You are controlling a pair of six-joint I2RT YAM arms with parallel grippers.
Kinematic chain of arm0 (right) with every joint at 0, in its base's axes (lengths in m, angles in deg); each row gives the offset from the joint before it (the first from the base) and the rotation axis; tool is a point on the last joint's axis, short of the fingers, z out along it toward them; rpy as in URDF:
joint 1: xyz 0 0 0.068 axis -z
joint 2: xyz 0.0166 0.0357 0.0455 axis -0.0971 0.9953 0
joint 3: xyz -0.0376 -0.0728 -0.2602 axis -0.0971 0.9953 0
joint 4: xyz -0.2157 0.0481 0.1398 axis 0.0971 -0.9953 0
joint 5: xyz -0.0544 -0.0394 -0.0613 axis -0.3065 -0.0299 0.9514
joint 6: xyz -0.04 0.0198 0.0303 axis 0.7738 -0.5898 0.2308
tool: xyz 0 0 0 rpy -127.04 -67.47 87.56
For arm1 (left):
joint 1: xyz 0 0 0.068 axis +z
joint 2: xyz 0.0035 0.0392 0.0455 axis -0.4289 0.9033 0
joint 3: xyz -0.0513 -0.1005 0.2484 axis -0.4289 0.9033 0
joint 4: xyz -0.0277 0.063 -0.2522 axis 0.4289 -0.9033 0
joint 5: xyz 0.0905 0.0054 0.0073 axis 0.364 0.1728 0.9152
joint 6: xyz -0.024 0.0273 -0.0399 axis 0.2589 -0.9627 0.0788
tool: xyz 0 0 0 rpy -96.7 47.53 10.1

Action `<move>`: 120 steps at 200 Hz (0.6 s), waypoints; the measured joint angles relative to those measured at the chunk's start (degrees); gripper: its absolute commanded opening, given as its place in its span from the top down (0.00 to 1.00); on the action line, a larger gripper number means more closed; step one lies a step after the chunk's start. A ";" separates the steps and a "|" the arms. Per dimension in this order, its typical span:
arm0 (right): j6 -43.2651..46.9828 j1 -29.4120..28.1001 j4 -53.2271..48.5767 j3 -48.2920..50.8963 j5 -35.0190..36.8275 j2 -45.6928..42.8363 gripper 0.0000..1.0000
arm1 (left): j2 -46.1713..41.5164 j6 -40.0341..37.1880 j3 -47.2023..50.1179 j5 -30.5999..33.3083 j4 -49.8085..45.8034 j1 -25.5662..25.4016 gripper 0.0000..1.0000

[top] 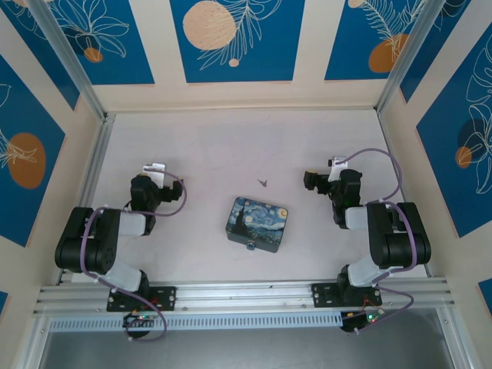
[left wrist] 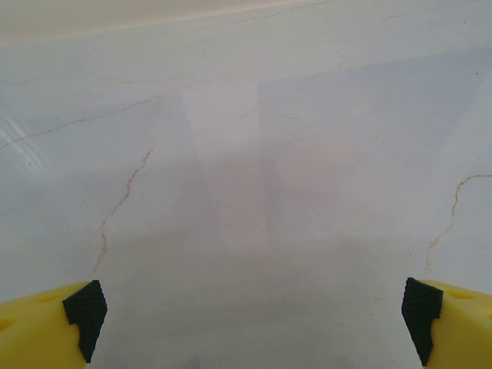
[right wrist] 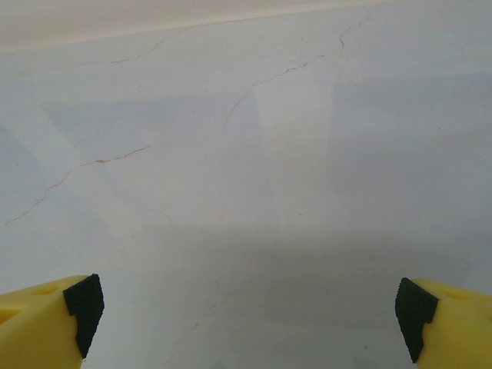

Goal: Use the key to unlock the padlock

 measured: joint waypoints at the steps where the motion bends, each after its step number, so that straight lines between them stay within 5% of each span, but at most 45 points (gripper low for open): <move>1: 0.00 0.00 0.00 0.00 -0.02 0.00 0.01 | 0.00 0.00 0.00 0.00 0.00 0.00 0.00; 30: 0.35 -0.68 -3.30 0.00 0.98 -3.13 0.01 | -0.72 -0.02 -0.59 -0.02 -2.47 0.00 0.01; 77: -7.76 -1.68 -26.03 -8.90 3.74 -21.92 0.01 | -11.28 1.36 -9.31 0.00 -20.48 0.00 0.00; 120: -21.88 4.37 -43.58 -13.44 -7.63 -30.36 0.03 | -20.76 11.15 -18.58 -1.25 -39.58 0.00 0.00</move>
